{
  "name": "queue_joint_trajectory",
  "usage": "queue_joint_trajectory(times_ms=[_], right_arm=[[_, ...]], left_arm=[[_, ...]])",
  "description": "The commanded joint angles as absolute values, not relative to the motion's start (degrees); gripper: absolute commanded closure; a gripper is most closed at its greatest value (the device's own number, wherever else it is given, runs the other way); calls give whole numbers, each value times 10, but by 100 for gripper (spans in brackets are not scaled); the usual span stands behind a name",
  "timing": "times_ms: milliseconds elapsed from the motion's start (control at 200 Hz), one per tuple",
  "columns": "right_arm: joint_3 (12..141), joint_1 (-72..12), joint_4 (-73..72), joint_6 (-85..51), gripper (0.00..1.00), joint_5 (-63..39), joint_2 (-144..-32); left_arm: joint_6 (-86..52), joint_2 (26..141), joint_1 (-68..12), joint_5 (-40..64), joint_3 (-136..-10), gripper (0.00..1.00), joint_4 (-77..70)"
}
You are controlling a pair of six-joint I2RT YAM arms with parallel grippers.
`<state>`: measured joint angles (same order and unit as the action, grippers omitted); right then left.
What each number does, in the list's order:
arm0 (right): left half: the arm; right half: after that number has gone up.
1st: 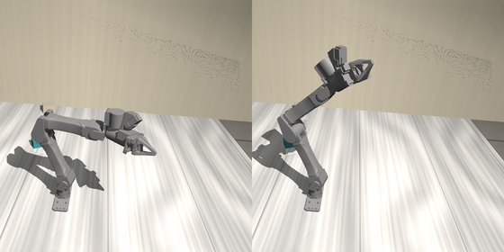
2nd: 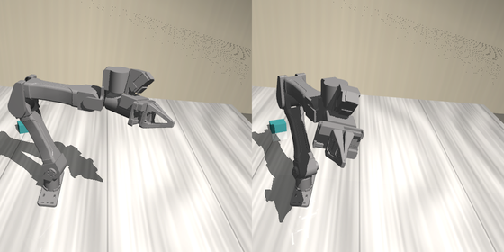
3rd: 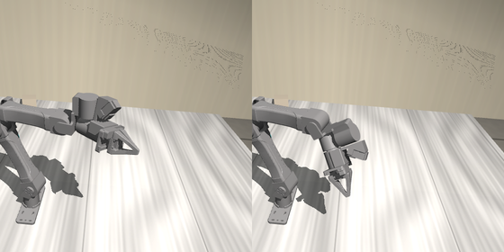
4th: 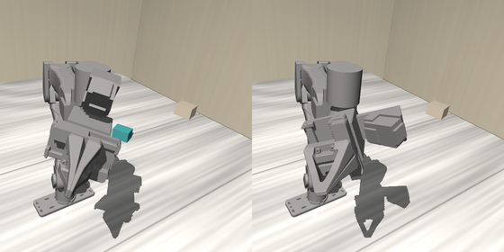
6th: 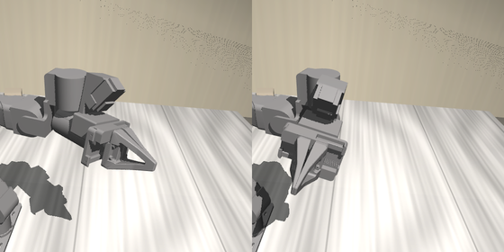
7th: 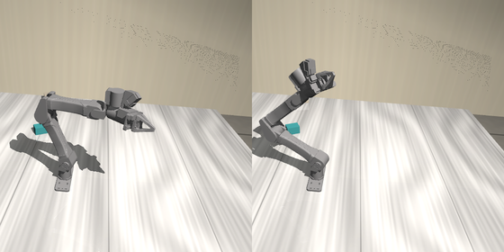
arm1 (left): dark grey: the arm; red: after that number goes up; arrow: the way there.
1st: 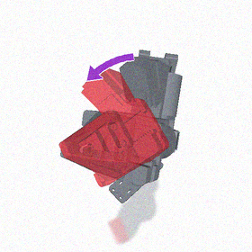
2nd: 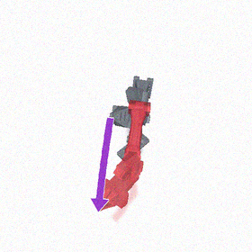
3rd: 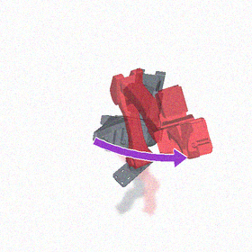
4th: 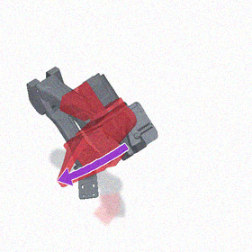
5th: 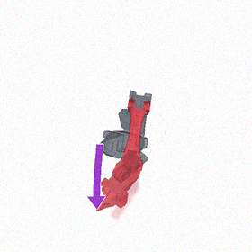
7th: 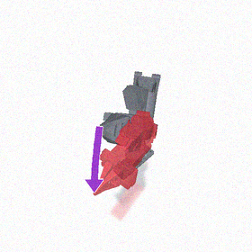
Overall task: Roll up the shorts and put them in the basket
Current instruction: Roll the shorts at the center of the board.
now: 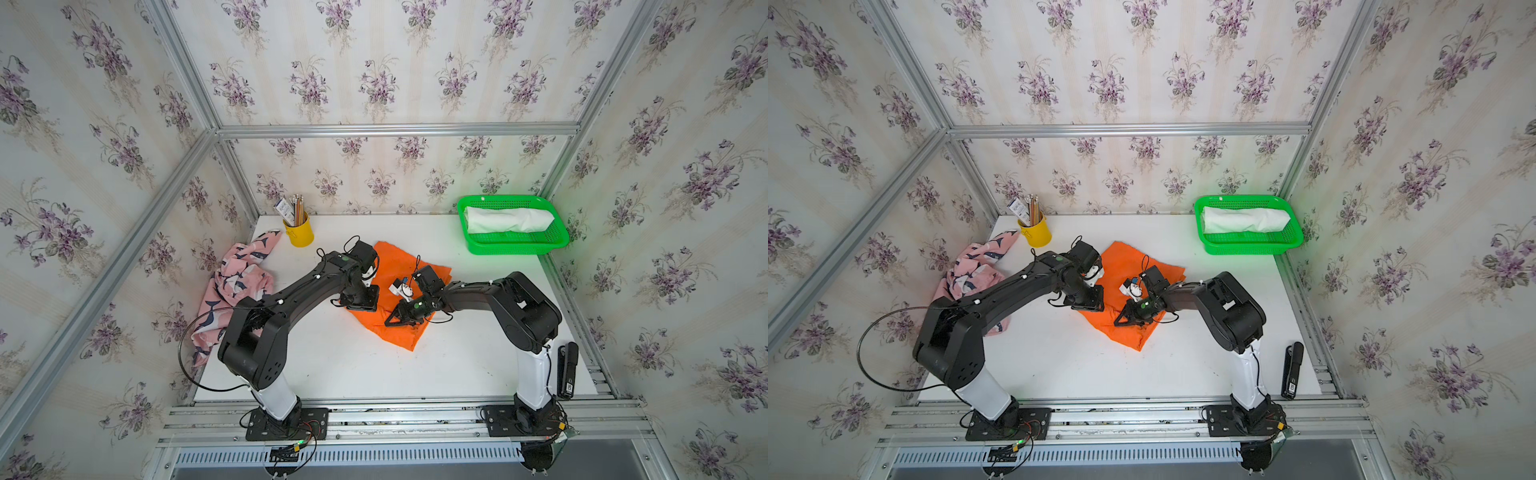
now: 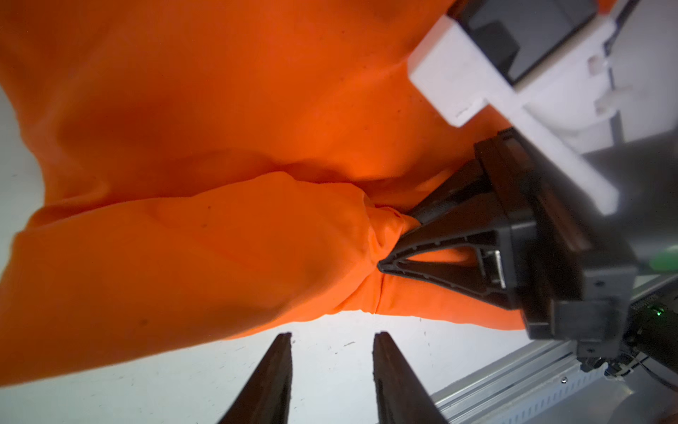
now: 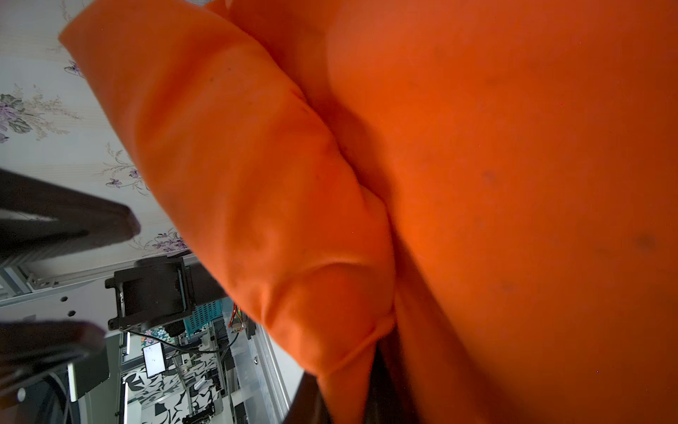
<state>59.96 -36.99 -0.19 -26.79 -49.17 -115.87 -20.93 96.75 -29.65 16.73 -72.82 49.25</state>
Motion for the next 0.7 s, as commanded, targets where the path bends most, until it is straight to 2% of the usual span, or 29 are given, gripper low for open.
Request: queue_joint_trajectory(times_ms=[0, 190, 285, 470, 525, 614, 699], right_arm=[[596, -369, 43, -270, 93, -373, -1170], [598, -370, 67, -259, 77, -370, -1137], [598, -370, 101, -244, 65, -354, -1103], [598, -370, 197, -199, 58, -267, -1014], [596, -370, 211, -190, 62, -244, -1000], [584, -370, 205, -183, 83, -221, -1003], [579, -370, 201, -179, 96, -193, -1031]], left_arm=[[-181, 978, -296, 180, -720, 58, 477], [-191, 1037, -290, 86, -721, 63, 452], [-187, 1065, -277, 98, -719, 63, 412], [-181, 1118, -268, 116, -747, 64, 410], [-179, 1123, -269, 118, -751, 64, 413], [-178, 1120, -268, 121, -753, 63, 416], [-180, 1102, -268, 121, -756, 61, 426]])
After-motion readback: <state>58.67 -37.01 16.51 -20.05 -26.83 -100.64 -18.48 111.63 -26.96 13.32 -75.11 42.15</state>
